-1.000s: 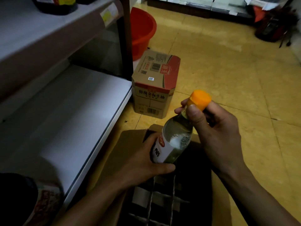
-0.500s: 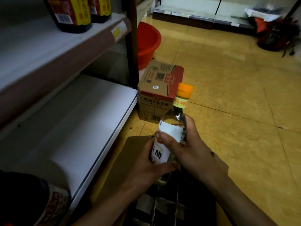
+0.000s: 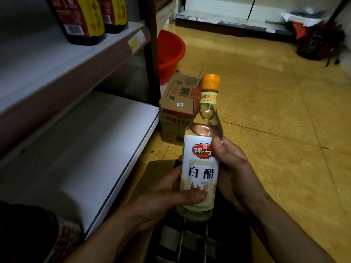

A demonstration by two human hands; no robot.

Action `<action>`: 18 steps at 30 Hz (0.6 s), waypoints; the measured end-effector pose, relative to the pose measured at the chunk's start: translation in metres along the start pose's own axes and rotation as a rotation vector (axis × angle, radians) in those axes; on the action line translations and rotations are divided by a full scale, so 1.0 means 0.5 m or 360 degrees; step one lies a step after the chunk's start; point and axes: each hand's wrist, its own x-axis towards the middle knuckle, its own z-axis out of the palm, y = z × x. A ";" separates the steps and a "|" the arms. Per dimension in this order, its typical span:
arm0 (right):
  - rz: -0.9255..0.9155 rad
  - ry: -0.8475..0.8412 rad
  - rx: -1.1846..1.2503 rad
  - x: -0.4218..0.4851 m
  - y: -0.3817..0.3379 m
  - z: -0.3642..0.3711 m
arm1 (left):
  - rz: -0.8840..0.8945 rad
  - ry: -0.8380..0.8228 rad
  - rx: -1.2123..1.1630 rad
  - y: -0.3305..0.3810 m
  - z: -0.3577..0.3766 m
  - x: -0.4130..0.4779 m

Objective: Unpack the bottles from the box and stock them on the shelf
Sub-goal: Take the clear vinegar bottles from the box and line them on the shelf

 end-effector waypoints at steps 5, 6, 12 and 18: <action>0.0001 -0.0093 -0.0251 0.004 0.001 -0.009 | 0.0082 0.0096 0.0001 0.000 0.007 -0.007; -0.0001 -0.0093 -0.0417 0.005 0.002 -0.008 | 0.0093 0.0147 -0.0004 -0.002 0.007 -0.006; 0.0081 -0.0227 -0.0754 0.004 0.003 -0.011 | 0.0127 0.0286 -0.0084 -0.003 -0.004 0.004; 0.0263 -0.0219 -0.0688 0.005 0.000 -0.011 | 0.0040 0.0315 -0.0148 -0.008 -0.002 0.003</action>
